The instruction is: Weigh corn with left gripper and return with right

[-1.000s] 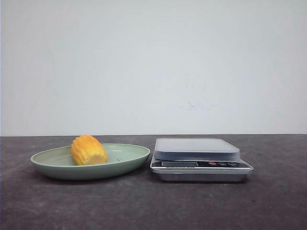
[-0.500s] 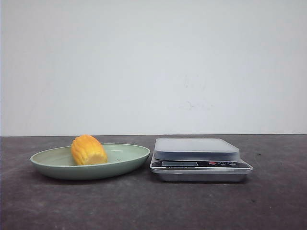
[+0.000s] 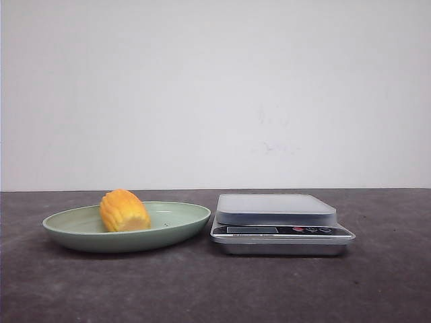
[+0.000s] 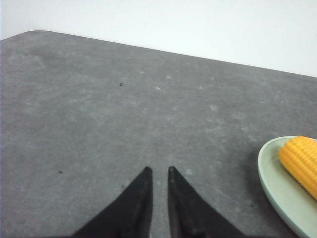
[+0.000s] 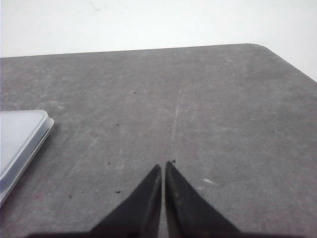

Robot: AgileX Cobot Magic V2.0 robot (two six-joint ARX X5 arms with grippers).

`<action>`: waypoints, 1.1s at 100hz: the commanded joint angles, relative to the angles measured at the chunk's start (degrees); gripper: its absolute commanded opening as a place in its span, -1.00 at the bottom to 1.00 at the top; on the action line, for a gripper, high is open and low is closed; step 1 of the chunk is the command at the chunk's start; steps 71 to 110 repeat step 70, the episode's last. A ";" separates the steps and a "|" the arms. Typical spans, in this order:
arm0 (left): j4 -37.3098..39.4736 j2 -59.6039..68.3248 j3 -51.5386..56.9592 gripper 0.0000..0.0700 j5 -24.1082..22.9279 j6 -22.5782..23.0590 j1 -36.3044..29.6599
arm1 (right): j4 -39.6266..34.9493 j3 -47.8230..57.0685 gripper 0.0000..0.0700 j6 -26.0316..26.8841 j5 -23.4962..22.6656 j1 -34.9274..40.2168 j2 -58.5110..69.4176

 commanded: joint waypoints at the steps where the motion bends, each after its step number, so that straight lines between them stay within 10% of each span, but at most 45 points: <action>1: -0.33 -0.07 -1.01 -0.97 0.15 0.63 0.11 | 0.66 -0.11 -0.98 -0.44 0.04 -0.04 -0.07; 110: -0.33 -0.07 -1.01 -0.97 0.15 0.63 -0.52 | 0.66 -0.11 -0.98 -0.44 0.04 -0.04 -0.07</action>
